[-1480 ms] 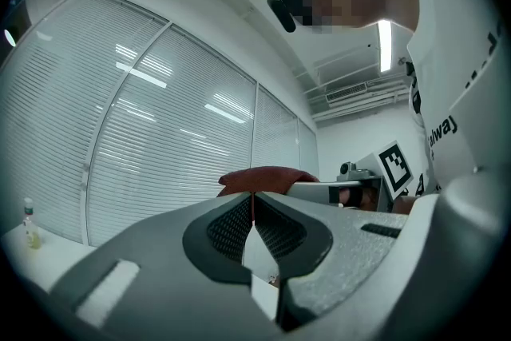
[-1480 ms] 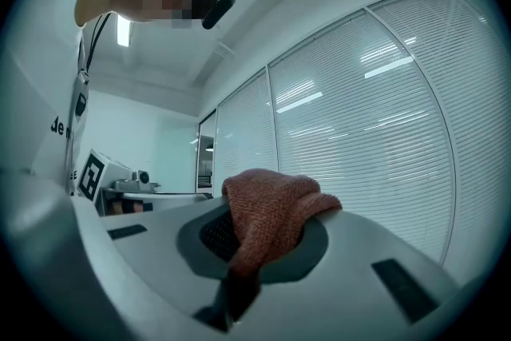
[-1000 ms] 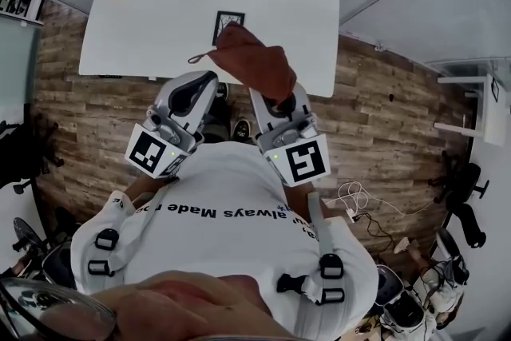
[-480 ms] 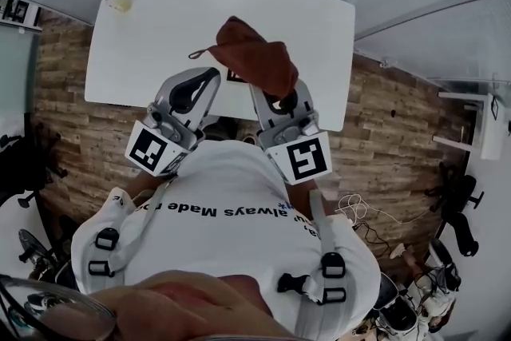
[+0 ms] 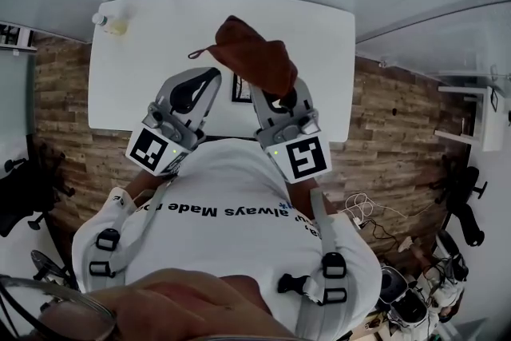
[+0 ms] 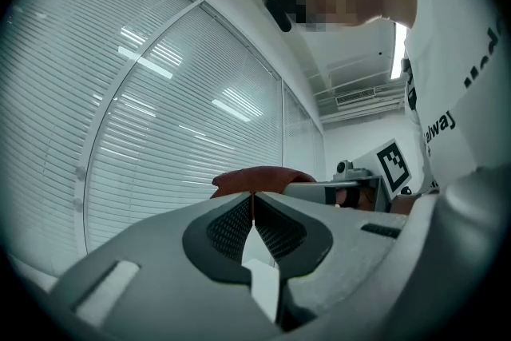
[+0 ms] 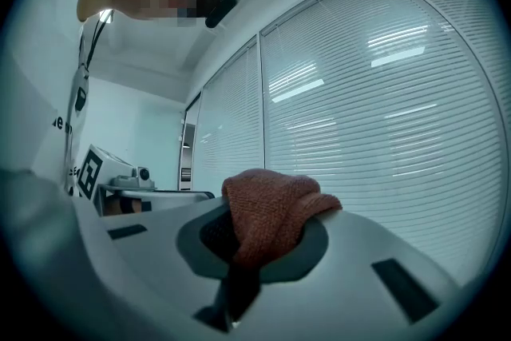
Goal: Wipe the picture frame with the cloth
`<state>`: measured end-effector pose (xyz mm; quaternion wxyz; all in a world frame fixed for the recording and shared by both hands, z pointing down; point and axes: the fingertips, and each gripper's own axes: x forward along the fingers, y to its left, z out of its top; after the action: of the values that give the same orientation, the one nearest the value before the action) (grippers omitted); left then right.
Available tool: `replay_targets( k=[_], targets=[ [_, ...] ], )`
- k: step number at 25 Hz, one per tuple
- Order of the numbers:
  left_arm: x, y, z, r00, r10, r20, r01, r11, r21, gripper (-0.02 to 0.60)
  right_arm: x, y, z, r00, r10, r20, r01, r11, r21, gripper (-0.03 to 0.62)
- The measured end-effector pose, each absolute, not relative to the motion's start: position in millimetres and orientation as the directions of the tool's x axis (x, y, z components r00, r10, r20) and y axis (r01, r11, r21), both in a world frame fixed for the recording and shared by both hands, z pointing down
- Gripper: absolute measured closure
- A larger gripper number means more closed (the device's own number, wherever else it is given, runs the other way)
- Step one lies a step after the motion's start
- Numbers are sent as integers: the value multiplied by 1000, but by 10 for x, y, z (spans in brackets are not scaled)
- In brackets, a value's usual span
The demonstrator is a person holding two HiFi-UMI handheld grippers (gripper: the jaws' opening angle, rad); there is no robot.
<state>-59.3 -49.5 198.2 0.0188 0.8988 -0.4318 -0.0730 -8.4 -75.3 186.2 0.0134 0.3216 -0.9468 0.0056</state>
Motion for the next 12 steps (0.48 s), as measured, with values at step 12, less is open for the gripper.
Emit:
replay_targets(
  k=[12],
  targets=[
    [-395, -607, 2042, 634, -767, -96, -760, -641, 102, 569, 104, -829, 1898, -783, -620, 39, -620, 784, 6, 574]
  ],
)
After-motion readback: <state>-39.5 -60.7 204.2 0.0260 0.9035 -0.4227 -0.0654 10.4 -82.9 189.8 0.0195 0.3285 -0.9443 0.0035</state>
